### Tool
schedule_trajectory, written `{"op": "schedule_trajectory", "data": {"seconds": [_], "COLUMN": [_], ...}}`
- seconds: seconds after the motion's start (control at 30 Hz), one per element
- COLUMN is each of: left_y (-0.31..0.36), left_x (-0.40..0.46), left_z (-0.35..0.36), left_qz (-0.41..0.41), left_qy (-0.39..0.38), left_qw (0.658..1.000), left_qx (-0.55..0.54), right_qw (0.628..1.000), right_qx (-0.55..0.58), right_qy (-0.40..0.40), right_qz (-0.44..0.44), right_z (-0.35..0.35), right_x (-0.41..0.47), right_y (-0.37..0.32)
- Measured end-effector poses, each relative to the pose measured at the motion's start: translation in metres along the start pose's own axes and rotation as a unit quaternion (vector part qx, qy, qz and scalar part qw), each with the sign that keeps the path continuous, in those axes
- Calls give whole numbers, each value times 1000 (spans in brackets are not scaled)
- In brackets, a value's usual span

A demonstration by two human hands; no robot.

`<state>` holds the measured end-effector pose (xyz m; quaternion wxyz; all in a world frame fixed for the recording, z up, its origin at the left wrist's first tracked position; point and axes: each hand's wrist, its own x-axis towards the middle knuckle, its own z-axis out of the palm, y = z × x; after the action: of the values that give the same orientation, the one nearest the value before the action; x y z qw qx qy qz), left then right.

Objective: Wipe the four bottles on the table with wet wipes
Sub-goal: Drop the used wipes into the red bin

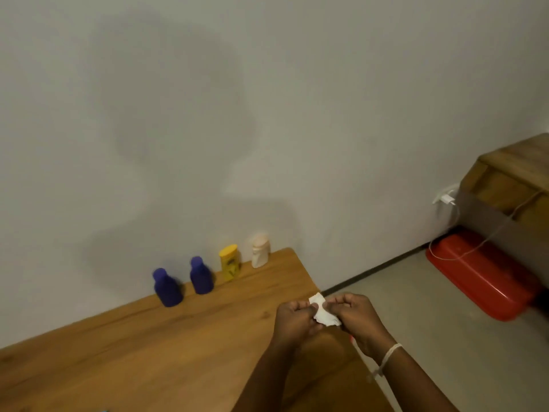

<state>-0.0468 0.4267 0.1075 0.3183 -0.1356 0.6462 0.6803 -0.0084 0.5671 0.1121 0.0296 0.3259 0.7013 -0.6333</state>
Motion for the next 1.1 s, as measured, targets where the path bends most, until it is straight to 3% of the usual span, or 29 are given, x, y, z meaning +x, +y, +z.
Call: {"op": "schedule_trajectory", "data": {"seconds": [0.17, 0.37, 0.53, 0.7, 0.8, 0.93, 1.1], "left_y": [-31, -88, -70, -73, -78, -73, -70], "left_x": [51, 113, 119, 129, 139, 144, 139], "left_z": [75, 128, 157, 167, 164, 153, 135], "left_qz": [-9, -19, -25, -18, -12, 0, 8], "left_qy": [47, 92, 124, 131, 151, 153, 170], "left_qw": [997, 987, 975, 964, 961, 965, 970], "left_qx": [68, 128, 183, 230, 230, 211, 175], "right_qw": [999, 987, 980, 979, 979, 978, 986], "right_qx": [12, 46, 57, -10, 26, 3, -30], "right_qy": [16, -32, 27, 45, 42, 93, 82], "right_qz": [47, 148, 191, 197, 197, 185, 145], "right_z": [-63, -105, -123, -129, -123, -124, -131], "right_x": [50, 105, 161, 196, 206, 206, 214], "right_y": [27, 64, 104, 130, 123, 119, 147]}}
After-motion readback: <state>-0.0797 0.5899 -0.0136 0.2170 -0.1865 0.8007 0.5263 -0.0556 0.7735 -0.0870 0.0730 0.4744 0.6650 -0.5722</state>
